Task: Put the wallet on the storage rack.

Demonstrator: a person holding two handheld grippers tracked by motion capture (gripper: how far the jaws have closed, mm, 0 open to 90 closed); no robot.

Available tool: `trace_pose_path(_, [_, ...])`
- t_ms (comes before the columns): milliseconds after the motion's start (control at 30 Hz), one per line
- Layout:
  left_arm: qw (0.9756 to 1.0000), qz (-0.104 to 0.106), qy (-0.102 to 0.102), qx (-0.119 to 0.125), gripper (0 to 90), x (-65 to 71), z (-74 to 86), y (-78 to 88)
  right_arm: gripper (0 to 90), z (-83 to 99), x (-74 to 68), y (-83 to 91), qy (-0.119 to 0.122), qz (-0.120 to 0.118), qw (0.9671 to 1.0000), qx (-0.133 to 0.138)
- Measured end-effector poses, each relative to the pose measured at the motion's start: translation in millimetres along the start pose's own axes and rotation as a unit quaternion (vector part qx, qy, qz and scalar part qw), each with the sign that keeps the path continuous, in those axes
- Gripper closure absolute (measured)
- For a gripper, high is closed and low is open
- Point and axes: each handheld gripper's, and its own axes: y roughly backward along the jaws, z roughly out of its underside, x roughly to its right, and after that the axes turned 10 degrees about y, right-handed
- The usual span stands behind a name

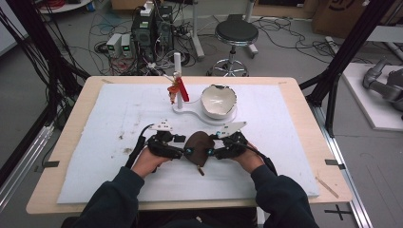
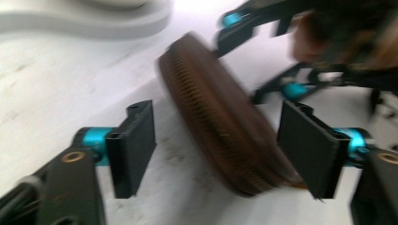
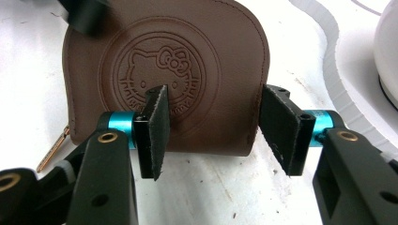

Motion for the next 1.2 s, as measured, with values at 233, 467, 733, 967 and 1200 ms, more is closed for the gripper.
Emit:
trace_pose_path(233, [0.9994, 0.031, -0.003, -0.019, 43.3, -1.8, 0.3, -0.2, 46.1, 0.1, -0.3, 0.7, -0.003, -0.002, 1.0000, 0.000])
trace_pose_path(467, [0.9970, 0.061, -0.046, 0.006, 60.1, -0.5, -3.8, 9.1, 35.1, 2.0, 3.0, 2.6, -0.035, -0.019, 0.9991, 0.017])
trace_pose_path(733, [0.9873, 0.086, -0.132, 0.016, 67.1, 6.8, -9.0, 17.5, 25.9, 3.4, 4.7, -2.1, -0.047, -0.061, 0.9957, 0.052])
trace_pose_path(967, [0.9964, 0.046, -0.058, 0.043, 43.0, -1.9, -13.4, 21.9, 48.0, 5.6, 9.8, 2.1, -0.061, -0.100, 0.9914, 0.058])
trace_pose_path(1200, [0.9964, -0.004, -0.052, 0.067, 39.4, -8.2, -14.1, 32.8, 57.7, 7.1, 14.8, 11.6, -0.082, -0.111, 0.9872, 0.080])
